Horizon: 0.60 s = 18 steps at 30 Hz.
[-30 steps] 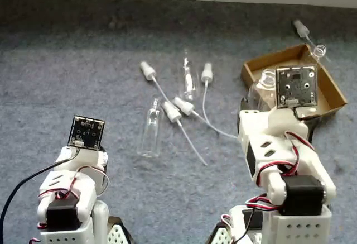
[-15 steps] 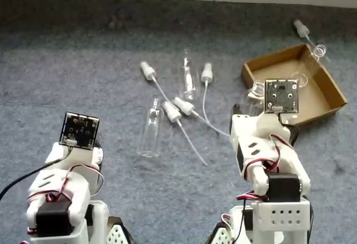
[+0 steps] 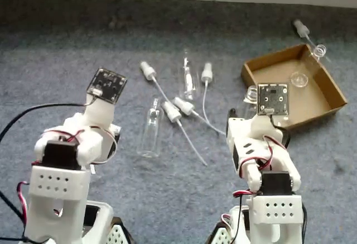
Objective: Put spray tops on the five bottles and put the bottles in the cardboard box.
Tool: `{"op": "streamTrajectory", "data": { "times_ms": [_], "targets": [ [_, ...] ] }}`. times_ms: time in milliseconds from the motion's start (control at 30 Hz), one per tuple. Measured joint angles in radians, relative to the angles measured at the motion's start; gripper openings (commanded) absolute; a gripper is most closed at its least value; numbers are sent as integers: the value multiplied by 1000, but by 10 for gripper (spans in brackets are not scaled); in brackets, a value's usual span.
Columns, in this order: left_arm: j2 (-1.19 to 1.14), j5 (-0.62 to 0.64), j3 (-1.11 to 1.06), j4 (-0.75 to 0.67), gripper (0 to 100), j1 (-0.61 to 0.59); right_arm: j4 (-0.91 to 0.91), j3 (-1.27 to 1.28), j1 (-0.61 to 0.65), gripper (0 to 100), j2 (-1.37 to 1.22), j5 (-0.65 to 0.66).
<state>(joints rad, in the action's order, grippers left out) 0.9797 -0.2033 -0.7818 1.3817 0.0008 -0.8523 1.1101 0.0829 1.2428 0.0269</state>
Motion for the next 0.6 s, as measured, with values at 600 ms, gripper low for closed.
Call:
{"op": "streamTrajectory", "data": {
  "times_ms": [600],
  "targets": [
    [-798, 413, 479, -201, 31, 101, 0, 38, 0, 139, -2, -3]
  ]
}}
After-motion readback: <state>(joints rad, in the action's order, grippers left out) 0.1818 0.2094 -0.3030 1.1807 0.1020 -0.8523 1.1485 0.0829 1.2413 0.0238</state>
